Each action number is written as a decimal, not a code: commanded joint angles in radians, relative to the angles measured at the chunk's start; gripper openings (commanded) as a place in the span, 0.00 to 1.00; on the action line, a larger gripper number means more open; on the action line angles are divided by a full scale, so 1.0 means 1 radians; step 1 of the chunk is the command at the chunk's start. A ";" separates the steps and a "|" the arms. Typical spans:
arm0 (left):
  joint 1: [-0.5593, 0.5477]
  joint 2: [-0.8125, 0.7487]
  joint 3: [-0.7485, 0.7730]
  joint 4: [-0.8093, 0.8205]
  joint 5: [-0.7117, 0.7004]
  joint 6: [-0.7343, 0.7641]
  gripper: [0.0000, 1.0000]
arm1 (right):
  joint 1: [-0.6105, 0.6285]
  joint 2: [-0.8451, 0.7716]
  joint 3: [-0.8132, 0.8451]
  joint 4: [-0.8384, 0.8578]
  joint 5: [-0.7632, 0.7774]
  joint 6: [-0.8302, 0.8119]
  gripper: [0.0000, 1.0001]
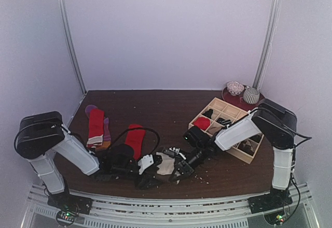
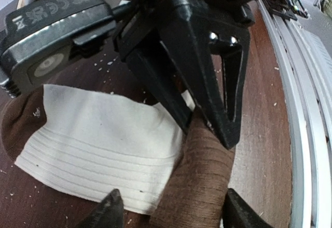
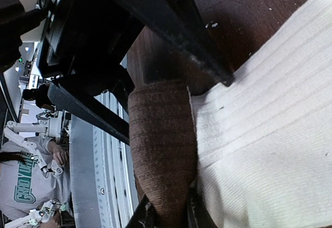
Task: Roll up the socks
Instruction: Roll the sock at the center of the board.
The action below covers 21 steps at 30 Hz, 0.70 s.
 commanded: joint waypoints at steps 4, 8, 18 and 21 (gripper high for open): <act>0.001 0.034 0.040 0.059 0.082 -0.013 0.32 | -0.002 0.070 -0.027 -0.154 0.071 0.027 0.16; 0.001 0.043 0.054 0.027 0.085 -0.051 0.00 | -0.002 0.069 -0.016 -0.155 0.103 0.035 0.18; 0.041 0.165 0.049 -0.140 0.122 -0.329 0.00 | 0.043 -0.360 -0.206 0.205 0.521 -0.141 0.43; 0.049 0.205 0.018 -0.138 0.153 -0.384 0.00 | 0.111 -0.487 -0.337 0.322 0.655 -0.353 0.47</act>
